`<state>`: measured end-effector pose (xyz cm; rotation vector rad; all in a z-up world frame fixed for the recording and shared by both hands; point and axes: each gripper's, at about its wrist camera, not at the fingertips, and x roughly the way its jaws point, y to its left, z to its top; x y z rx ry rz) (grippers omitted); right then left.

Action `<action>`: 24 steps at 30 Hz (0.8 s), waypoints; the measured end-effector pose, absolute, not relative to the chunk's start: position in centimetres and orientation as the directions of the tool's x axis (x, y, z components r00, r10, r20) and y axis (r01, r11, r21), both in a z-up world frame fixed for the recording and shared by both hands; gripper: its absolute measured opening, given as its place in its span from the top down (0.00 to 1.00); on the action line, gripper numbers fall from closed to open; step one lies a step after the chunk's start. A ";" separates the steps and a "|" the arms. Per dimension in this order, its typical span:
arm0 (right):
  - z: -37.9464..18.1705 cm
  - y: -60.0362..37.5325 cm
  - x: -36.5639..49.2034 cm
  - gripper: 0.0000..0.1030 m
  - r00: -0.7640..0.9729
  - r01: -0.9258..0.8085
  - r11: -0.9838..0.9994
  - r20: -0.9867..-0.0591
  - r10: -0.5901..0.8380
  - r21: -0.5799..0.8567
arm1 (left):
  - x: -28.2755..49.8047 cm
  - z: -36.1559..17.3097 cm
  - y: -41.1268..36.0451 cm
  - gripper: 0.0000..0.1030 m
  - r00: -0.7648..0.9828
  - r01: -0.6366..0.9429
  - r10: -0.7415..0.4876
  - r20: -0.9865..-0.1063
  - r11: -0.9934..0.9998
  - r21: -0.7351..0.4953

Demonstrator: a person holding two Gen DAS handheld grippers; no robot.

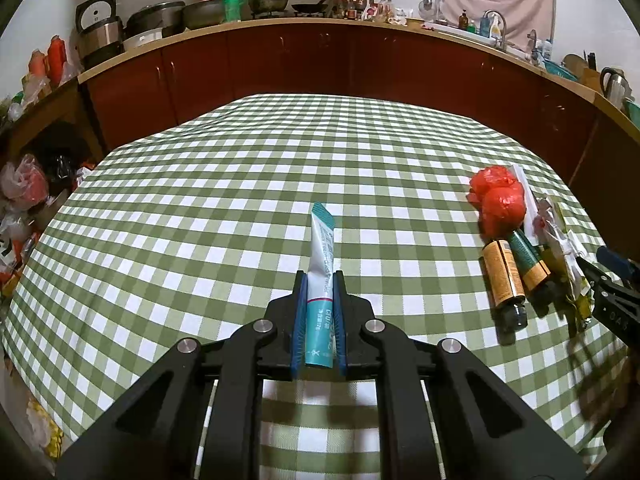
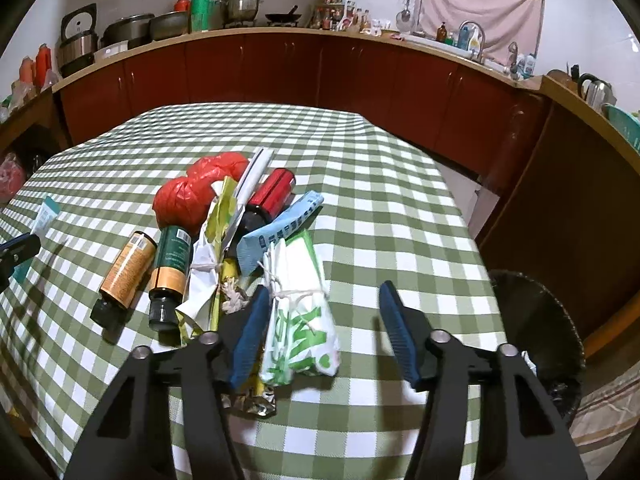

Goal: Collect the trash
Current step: 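Grasp the teal toothpaste tube with the left gripper while the right grasps the green-white packet, then carry the toothpaste tube and green-white packet in both grippers over the black bin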

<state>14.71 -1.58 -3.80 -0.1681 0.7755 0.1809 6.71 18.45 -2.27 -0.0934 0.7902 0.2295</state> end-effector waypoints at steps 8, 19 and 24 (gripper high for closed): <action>-3.7 -1.5 14.3 0.67 0.694 -0.238 0.968 -0.711 0.112 -0.080 | 7.2 -2.5 18.1 0.88 0.681 -0.229 0.159 -0.715 0.973 -0.001; -2.3 -4.8 12.9 0.67 0.730 -0.178 0.983 -0.677 0.097 -0.051 | 6.8 -1.5 15.4 0.88 0.706 -0.175 0.118 -0.698 0.985 -0.010; -1.5 -7.0 12.5 0.67 0.750 -0.136 0.990 -0.658 0.075 -0.042 | 6.9 -0.8 12.3 0.88 0.724 -0.113 0.070 -0.686 0.993 -0.018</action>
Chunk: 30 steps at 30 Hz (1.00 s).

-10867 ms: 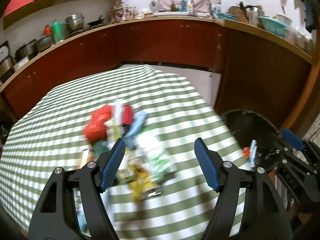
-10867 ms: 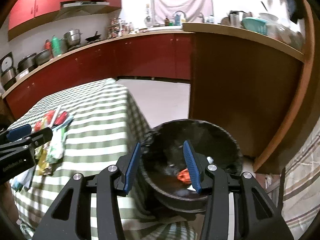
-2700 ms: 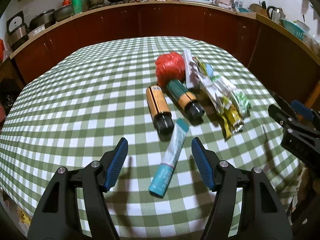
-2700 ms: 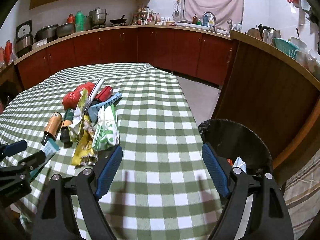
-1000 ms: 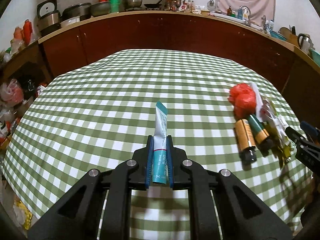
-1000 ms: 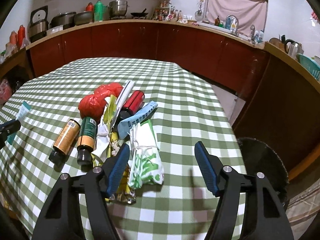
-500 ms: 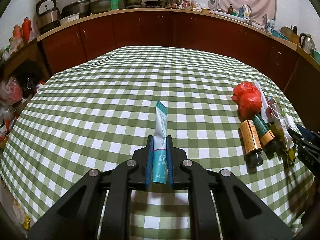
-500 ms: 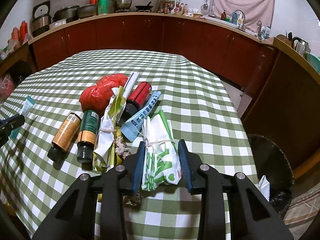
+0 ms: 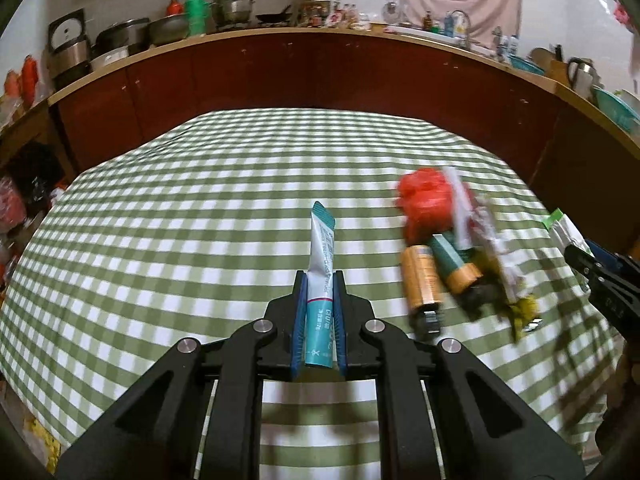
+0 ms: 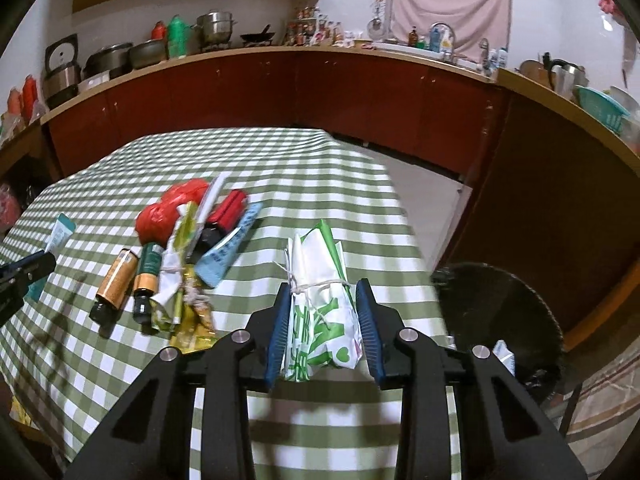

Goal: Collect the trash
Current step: 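Carry the toothpaste tube and green-white packet in both grippers over the black bin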

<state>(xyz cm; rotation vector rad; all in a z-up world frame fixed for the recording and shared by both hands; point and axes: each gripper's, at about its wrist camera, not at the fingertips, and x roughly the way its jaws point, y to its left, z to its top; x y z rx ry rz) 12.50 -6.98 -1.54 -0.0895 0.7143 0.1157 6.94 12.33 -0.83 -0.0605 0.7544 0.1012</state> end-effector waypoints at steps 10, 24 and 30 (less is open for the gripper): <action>-0.8 -13.1 11.2 0.67 0.779 -0.020 0.999 -0.627 -0.010 -0.039 | 8.2 0.4 3.9 0.88 0.747 0.050 -0.059 -0.662 0.998 -0.032; -1.0 -21.2 10.7 0.67 0.782 0.123 0.992 -0.611 -0.121 -0.038 | 10.7 0.6 -7.3 0.88 0.742 0.228 -0.189 -0.644 0.973 -0.023; -1.4 -23.3 11.1 0.67 0.780 0.154 0.988 -0.611 -0.136 -0.023 | 11.9 0.3 -10.9 0.88 0.735 0.274 -0.219 -0.642 0.962 -0.013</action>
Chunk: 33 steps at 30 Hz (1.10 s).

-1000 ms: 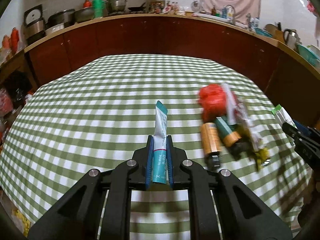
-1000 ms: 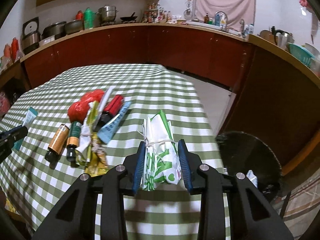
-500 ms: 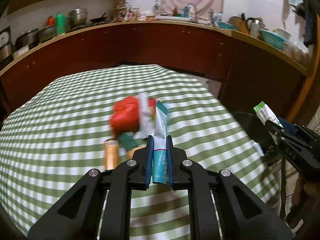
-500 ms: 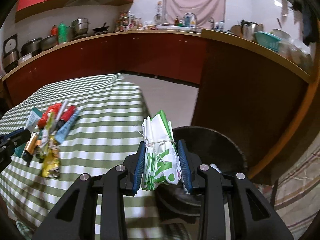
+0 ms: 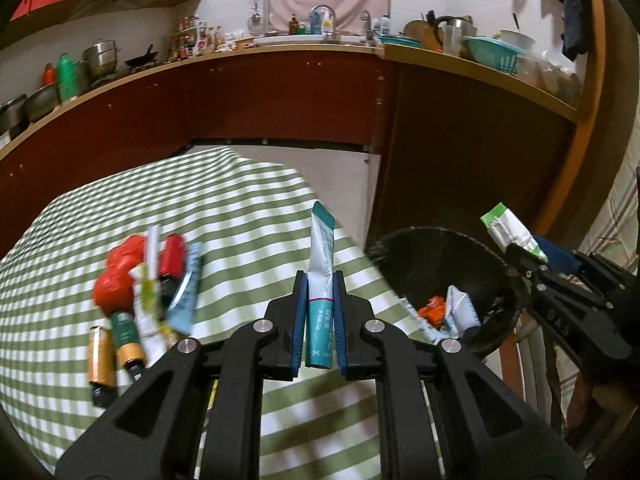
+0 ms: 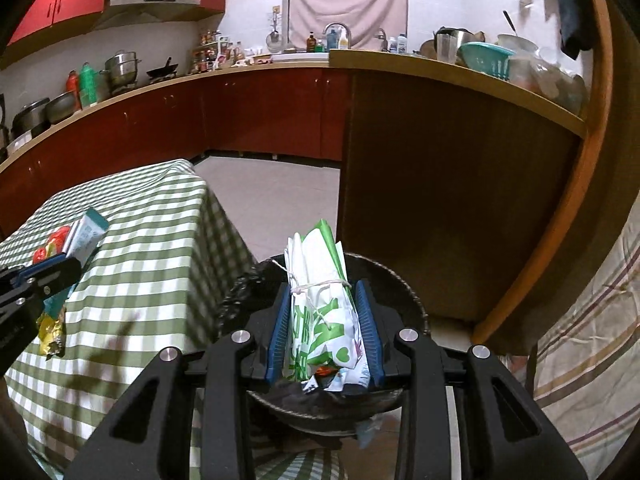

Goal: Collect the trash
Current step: 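Carry the toothpaste tube and green-white packet in both grippers over the black bin, then open both grippers to drop the tube and packet into the bin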

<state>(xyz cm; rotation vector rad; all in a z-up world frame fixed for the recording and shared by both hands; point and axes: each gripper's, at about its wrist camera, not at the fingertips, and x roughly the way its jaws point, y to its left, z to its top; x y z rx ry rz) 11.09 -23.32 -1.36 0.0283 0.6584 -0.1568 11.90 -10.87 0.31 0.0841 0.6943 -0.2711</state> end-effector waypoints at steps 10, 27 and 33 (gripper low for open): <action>-2.1 -25.6 11.8 0.67 0.782 0.175 0.984 -0.607 -0.140 -0.001 | 14.1 -0.7 -15.1 0.88 0.720 0.316 -0.239 -0.651 0.949 0.001; -3.9 -27.8 13.2 0.67 0.772 0.199 0.979 -0.622 -0.131 0.040 | 16.8 -2.4 -20.1 0.88 0.690 0.358 -0.237 -0.684 0.933 0.038; -4.3 -28.6 13.9 0.67 0.769 0.207 0.977 -0.626 -0.130 0.051 | 17.7 -3.2 -21.3 0.87 0.678 0.360 -0.219 -0.702 0.931 0.056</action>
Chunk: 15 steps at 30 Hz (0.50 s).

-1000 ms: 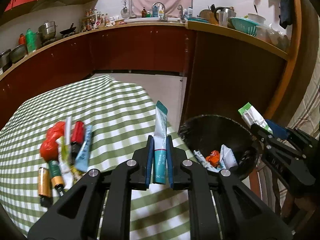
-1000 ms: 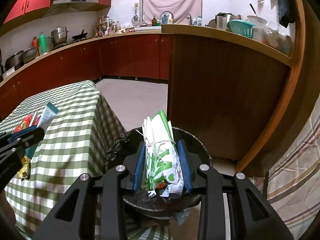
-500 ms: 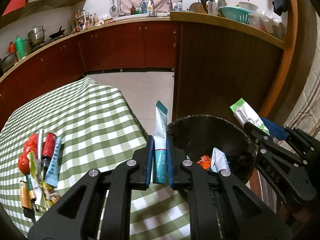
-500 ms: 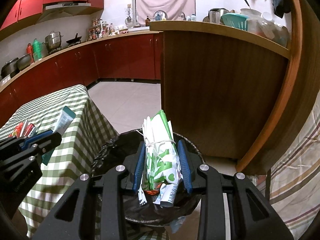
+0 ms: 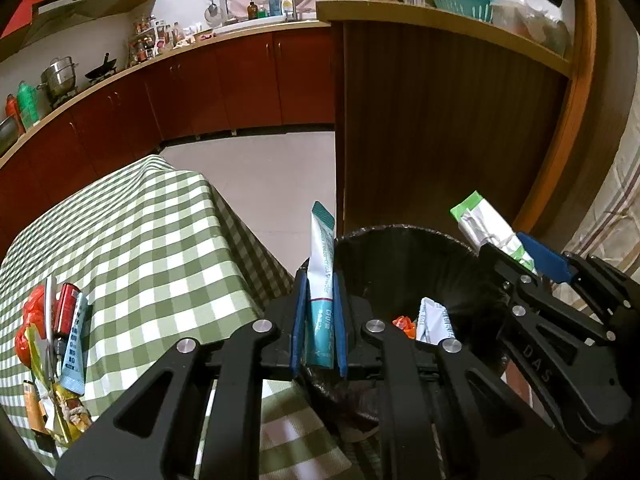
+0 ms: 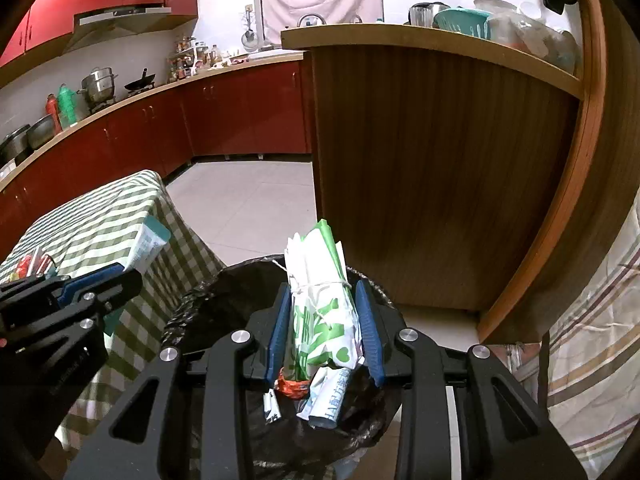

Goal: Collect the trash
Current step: 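Open both grippers to drop the tube and packet into the bin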

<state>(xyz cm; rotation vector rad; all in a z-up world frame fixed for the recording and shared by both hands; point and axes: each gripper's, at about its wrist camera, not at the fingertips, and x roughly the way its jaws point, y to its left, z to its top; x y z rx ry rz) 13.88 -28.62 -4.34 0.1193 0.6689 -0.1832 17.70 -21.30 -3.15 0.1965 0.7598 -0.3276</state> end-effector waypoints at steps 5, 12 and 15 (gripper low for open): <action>-5.0 -29.2 14.5 0.58 0.758 0.210 0.976 -0.640 -0.124 0.060 | 18.6 -4.0 -21.5 0.72 0.640 0.354 -0.211 -0.739 0.934 0.039; -4.8 -29.5 14.5 0.55 0.760 0.224 0.973 -0.634 -0.142 0.051 | 18.9 -3.9 -21.0 0.58 0.642 0.337 -0.215 -0.736 0.941 0.020; -4.7 -29.5 14.3 0.55 0.760 0.228 0.972 -0.633 -0.147 0.048 | 18.7 -3.7 -20.6 0.58 0.648 0.332 -0.210 -0.732 0.943 0.023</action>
